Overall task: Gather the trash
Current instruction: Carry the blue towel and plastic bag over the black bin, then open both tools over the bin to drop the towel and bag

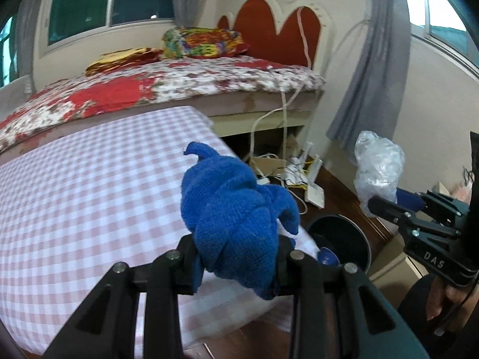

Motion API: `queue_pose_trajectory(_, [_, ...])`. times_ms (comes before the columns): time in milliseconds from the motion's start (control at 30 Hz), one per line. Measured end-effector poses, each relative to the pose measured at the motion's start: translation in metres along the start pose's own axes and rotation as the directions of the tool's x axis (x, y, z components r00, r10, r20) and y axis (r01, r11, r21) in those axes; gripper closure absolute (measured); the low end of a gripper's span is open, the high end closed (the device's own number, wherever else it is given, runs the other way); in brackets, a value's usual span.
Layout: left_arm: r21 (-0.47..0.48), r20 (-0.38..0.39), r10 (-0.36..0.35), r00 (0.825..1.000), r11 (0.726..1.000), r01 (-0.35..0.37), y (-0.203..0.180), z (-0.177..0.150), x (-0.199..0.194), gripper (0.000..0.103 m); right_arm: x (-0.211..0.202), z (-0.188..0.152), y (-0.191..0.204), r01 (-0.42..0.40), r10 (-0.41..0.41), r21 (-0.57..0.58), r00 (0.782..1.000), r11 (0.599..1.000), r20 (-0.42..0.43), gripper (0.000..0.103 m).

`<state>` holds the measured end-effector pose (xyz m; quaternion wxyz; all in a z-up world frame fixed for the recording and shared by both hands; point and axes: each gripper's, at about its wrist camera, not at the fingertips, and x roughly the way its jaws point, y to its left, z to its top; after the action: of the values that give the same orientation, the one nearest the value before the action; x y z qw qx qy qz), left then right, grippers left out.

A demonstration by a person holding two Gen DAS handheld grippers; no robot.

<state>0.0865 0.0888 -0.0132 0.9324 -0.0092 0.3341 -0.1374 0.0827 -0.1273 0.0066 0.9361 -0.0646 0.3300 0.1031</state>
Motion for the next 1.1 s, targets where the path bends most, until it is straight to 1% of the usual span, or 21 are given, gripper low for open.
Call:
queue_pose_trajectory(233, [0.06,-0.003,-0.061,0.998,0.996,0.061,-0.036,-0.001,0.007,0.068,-0.013,-0.02,-0.036,0.071,-0.07,0.051,0.997,0.996,-0.019,0.067])
queue_pose_trajectory(500, [0.138,-0.046,-0.142,0.989,0.979,0.147,-0.078,-0.006,0.023,0.068,-0.015,-0.049,-0.073,0.134,-0.129,0.109,0.99,0.985,-0.058,0.067])
queue_pose_trajectory(633, [0.17,-0.076,-0.183,0.98,0.966,0.194,-0.1,-0.012,0.035,0.068,-0.013,-0.069,-0.094,0.16,-0.147,0.146,0.984,0.976,-0.097,0.067])
queue_pose_trajectory(767, [0.198,-0.125,-0.221,0.967,0.95,0.242,-0.123,-0.021,0.054,0.068,-0.009,-0.09,-0.112,0.183,-0.161,0.164,0.977,0.969,-0.141,0.067])
queue_pose_trajectory(900, [0.214,-0.183,-0.243,0.953,0.936,0.28,-0.142,-0.03,0.075,0.068,-0.001,-0.107,-0.125,0.185,-0.155,0.169,0.972,0.968,-0.178,0.067])
queue_pose_trajectory(967, [0.214,-0.202,-0.252,0.947,0.932,0.293,-0.148,-0.032,0.084,0.068,0.003,-0.116,-0.134,0.18,-0.145,0.18,0.971,0.967,-0.192,0.067])
queue_pose_trajectory(1100, [0.215,-0.236,-0.259,0.937,0.926,0.31,-0.158,-0.038,0.103,0.068,0.014,-0.128,-0.142,0.179,-0.141,0.16,0.965,0.971,-0.22,0.067])
